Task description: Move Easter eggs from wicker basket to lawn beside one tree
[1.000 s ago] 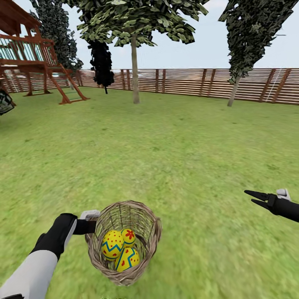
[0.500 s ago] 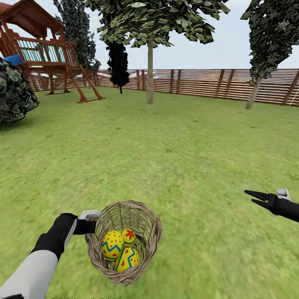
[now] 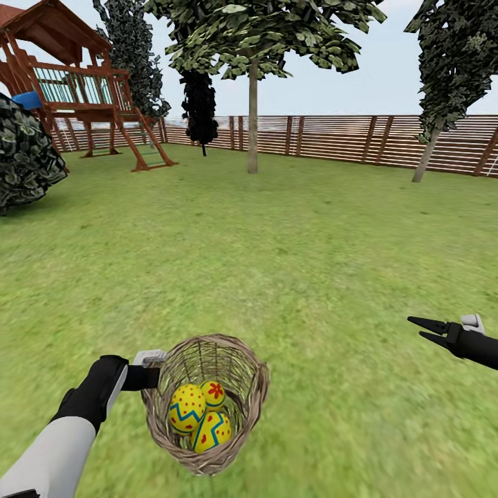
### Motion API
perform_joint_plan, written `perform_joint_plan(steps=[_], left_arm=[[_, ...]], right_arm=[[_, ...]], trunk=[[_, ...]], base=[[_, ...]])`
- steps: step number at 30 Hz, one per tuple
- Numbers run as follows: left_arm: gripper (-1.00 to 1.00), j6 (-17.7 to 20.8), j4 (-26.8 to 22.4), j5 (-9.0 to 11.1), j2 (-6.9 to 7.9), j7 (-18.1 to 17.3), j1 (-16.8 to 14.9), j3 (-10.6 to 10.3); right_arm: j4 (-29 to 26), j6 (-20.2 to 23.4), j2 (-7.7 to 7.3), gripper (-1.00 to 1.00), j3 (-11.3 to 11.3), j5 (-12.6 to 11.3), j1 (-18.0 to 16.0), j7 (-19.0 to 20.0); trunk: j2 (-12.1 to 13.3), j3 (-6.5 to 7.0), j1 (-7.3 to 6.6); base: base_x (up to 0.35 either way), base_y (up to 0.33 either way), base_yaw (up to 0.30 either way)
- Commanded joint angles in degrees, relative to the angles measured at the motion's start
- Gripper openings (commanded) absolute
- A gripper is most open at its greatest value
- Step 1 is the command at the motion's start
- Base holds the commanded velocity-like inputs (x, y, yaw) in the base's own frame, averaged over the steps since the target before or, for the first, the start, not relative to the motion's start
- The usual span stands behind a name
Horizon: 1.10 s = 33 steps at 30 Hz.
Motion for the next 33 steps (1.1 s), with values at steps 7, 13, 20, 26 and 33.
perform_joint_plan(steps=[7,13,20,26,33], left_arm=[[-1.00,0.4,-0.1,0.0,-0.04,-0.5,0.0,0.4],[-1.00,0.4,-0.1,0.0,-0.04,-0.5,0.0,0.5],[-1.00,0.4,-0.1,0.0,-0.04,-0.5,0.0,0.4],[-1.00,0.4,-0.1,0.0,-0.04,-0.5,0.0,0.4],[-1.00,0.4,-0.1,0.0,-0.04,-0.5,0.0,0.3]], right_arm=[[0.0,0.2,0.07,1.00,0.0,0.2,-0.1,0.3],[0.0,0.2,0.07,1.00,0.0,0.2,-0.1,0.3],[0.0,0.2,0.15,1.00,0.0,0.3,-0.1,0.3],[-0.1,0.2,0.16,1.00,0.0,0.3,-0.1,0.3],[-0.1,0.2,0.14,1.00,0.0,0.3,-0.1,0.3]], trunk=[[0.0,-0.05,0.00],[0.0,-0.05,0.00],[0.0,-0.05,0.00],[0.0,-0.05,0.00],[0.0,-0.05,0.00]], base=[[0.016,0.000,0.000],[0.300,0.000,0.000],[0.334,0.000,0.000],[0.335,0.000,0.000],[0.334,0.000,0.063]])
